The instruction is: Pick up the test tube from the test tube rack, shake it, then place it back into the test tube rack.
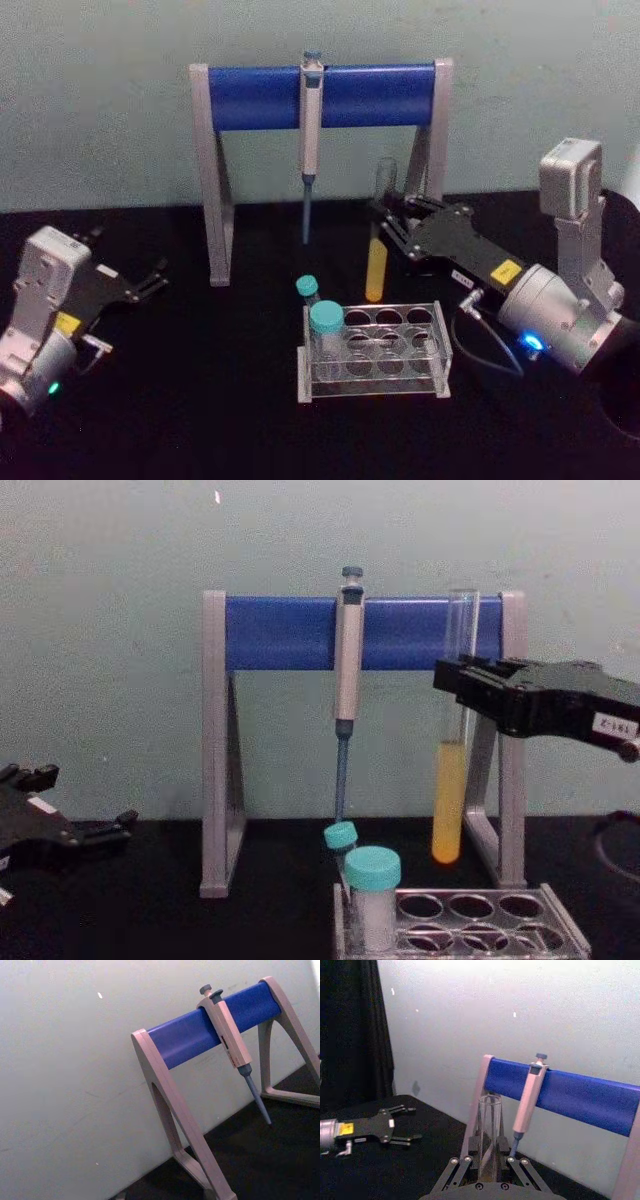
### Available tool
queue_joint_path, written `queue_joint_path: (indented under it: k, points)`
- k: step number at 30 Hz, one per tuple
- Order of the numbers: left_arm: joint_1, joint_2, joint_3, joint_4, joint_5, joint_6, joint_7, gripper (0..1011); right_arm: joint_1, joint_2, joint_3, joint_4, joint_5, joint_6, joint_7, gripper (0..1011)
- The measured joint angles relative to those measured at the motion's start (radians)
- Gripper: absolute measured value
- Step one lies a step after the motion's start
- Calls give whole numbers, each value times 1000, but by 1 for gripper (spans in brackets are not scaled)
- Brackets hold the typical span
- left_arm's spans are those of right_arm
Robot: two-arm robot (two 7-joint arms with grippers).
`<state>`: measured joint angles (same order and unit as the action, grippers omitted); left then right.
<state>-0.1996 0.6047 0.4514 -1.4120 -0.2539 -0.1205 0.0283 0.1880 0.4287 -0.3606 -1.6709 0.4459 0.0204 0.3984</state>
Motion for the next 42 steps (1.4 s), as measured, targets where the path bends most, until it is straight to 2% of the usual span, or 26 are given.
queue_joint_path:
  k: [8,19,26,32,38,42]
  points:
    - [0,0,0,0,0,0,0,1001,22,-14,5,28,-10,3,-8,229]
    - [0,0,0,0,0,0,0,1001,17,-15,22,29,-23,3,-22,229]
    - [0,0,0,0,0,0,0,1001,-12,5,53,7,-29,2,-35,229]
    - [0,0,0,0,0,0,0,1001,-72,34,77,-42,-22,4,-29,229]
    - [0,0,0,0,0,0,0,1001,-105,45,70,-77,2,4,3,229]
    - [0,0,0,0,0,0,0,1001,-96,40,50,-75,13,4,22,229]
